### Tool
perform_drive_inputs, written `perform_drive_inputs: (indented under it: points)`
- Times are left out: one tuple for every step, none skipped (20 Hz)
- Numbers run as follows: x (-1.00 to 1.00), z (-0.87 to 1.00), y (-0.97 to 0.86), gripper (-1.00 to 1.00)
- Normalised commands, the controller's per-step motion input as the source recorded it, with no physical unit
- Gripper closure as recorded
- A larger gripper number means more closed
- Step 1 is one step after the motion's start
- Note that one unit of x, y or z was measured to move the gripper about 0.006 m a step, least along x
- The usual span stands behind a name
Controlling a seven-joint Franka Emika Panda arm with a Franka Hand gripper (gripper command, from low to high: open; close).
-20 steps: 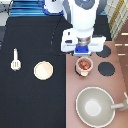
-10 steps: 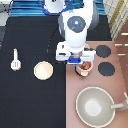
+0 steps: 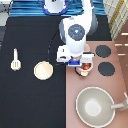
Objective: Take the lid off the pot, put the pot on the plate, and use the tool to push the pot to the front of the table.
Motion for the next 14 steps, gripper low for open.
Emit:
perform_drive_inputs:
  points:
    - [0.12,0.0,0.1,1.0]
    - [0.13,0.0,0.11,1.0]
    - [0.16,0.1,0.13,1.0]
    - [0.17,0.21,0.13,1.0]
    - [0.19,0.27,0.12,1.0]
    - [0.17,0.29,0.11,1.0]
    - [0.17,0.33,0.09,1.0]
    - [0.17,0.3,0.09,1.0]
    - [0.16,0.28,0.06,1.0]
    - [0.14,0.25,0.06,1.0]
    - [0.11,0.21,0.05,1.0]
    - [0.1,0.18,0.04,1.0]
    - [0.12,0.2,0.04,1.0]
    - [0.09,0.17,0.03,1.0]
